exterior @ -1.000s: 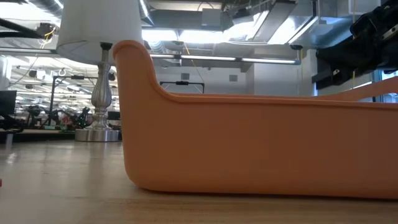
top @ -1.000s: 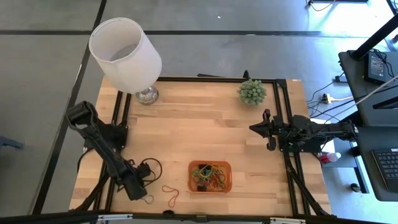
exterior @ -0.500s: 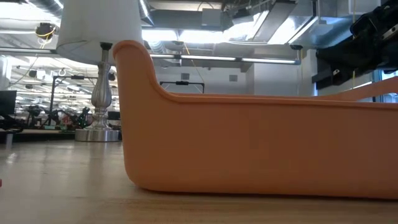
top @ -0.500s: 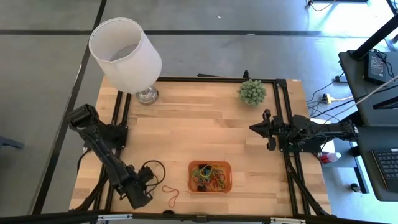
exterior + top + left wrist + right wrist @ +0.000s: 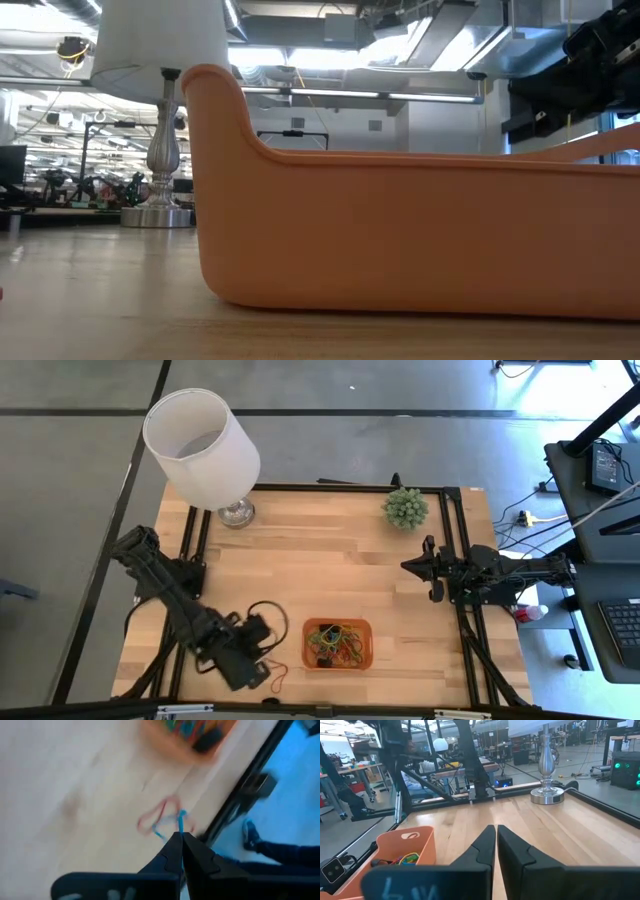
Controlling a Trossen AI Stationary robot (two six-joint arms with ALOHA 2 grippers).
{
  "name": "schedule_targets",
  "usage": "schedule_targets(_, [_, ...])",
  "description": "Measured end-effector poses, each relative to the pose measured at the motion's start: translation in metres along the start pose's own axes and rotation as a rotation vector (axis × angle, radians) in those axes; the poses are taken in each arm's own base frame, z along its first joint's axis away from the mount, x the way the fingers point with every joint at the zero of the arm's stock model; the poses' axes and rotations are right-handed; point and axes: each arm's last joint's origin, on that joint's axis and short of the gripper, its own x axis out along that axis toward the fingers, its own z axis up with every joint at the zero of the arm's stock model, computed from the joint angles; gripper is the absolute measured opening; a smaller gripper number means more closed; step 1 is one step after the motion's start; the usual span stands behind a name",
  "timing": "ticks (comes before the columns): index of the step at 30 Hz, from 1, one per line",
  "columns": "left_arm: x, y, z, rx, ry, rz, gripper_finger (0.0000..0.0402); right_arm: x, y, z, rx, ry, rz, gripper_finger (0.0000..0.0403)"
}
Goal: Pick and place rubber bands into bin
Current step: Put the blue rubber band into the orange bin
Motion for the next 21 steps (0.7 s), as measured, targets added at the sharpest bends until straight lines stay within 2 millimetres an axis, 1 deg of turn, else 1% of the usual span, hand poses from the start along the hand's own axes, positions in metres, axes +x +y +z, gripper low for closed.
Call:
schedule_targets(2, [-0.001,-0.006,0.018,0.037,-0.04,-0.01,0.0002,0.0,0.0,0.0,0.001,0.0,0.0,0.0023])
schedule_targets(6, [0.005,-0.026,0.057,0.133,-0.093,-0.021,0.0002,0.0,0.0,0.0,0.0,0.0,0.001,0.0023])
schedule_targets(12, [0.027,-0.059,0.115,0.312,-0.169,-0.034,0.0003,0.0,0.0,0.0,0.0,0.0,0.001,0.0023])
schedule_targets(14, [0.033,-0.067,0.134,0.362,-0.198,-0.038,0.0003,0.0,0.0,0.0,0.002,0.0,0.0,0.0023])
schedule_targets(17, [0.048,-0.073,0.157,0.412,-0.222,-0.023,0.0003,0.0,0.0,0.0,0.0,0.0,0.0,0.0023])
schedule_targets(19, [0.059,-0.074,0.168,0.432,-0.218,-0.01,0.0003,0.0,0.0,0.0,0.001,0.0,0.0,0.0023])
schedule_targets(21, [0.071,-0.072,0.175,0.44,-0.183,-0.01,0.0003,0.0,0.0,0.0,0.0,0.0,0.0,0.0023])
